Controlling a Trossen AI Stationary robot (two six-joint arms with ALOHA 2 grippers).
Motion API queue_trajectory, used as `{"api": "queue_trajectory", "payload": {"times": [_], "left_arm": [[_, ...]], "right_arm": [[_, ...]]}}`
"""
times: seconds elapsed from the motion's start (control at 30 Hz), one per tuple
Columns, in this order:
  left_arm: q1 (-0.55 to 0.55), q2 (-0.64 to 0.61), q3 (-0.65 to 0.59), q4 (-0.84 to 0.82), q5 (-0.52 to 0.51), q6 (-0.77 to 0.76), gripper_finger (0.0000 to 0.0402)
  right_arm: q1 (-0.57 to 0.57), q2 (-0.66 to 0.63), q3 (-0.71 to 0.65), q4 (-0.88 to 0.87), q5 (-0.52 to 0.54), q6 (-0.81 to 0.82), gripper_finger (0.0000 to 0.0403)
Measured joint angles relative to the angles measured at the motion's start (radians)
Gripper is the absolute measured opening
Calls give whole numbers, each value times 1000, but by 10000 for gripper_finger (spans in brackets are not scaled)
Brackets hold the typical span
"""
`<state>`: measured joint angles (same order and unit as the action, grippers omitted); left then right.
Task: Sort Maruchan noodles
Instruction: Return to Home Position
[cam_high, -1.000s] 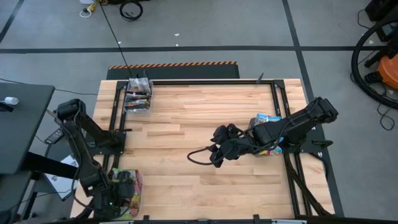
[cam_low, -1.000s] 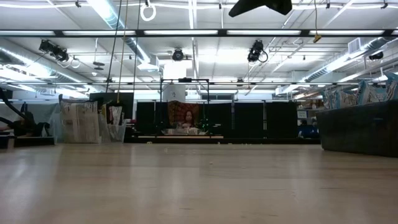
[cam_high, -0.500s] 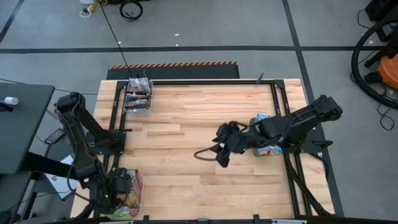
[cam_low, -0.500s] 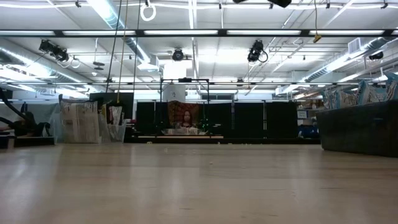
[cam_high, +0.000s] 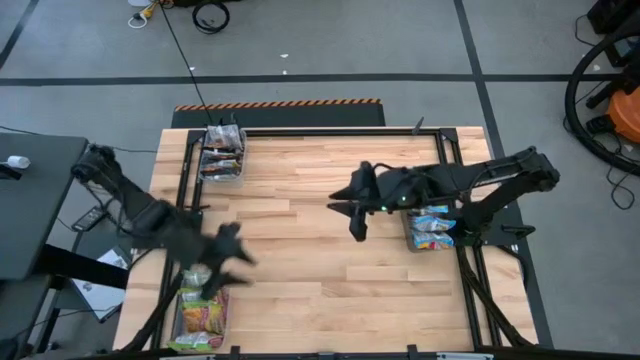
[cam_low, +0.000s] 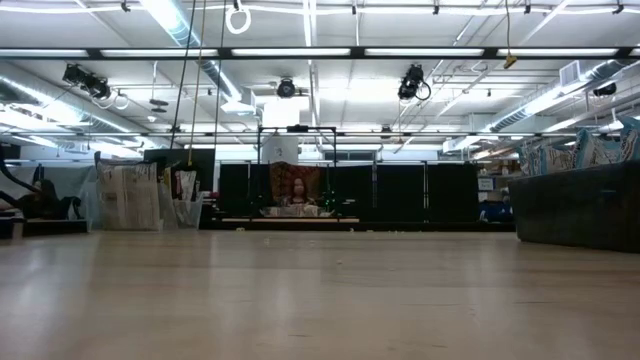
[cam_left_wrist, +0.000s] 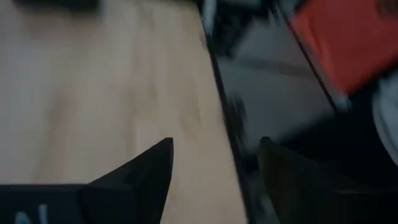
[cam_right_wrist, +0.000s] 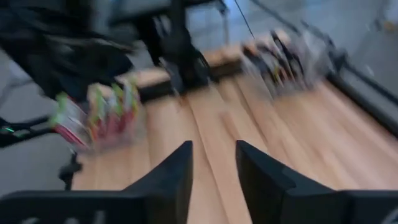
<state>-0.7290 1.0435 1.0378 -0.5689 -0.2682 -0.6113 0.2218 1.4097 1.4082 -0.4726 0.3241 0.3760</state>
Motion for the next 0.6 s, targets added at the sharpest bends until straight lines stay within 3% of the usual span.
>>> {"api": "queue_trajectory", "payload": {"times": [0.13,0.27,0.47,0.6], "left_arm": [[240,21,0,199,41,177,210],[432,83,0,452,136,306,160],[620,161,-2,715,278,364,61],[709,177,-3,794,291,318,9]], "right_arm": [[-37,23,0,136,-97,-129,75],[-54,27,0,219,-120,-219,15],[-74,-33,-111,365,-180,-269,12],[-82,-153,-273,429,-191,-231,6]]}}
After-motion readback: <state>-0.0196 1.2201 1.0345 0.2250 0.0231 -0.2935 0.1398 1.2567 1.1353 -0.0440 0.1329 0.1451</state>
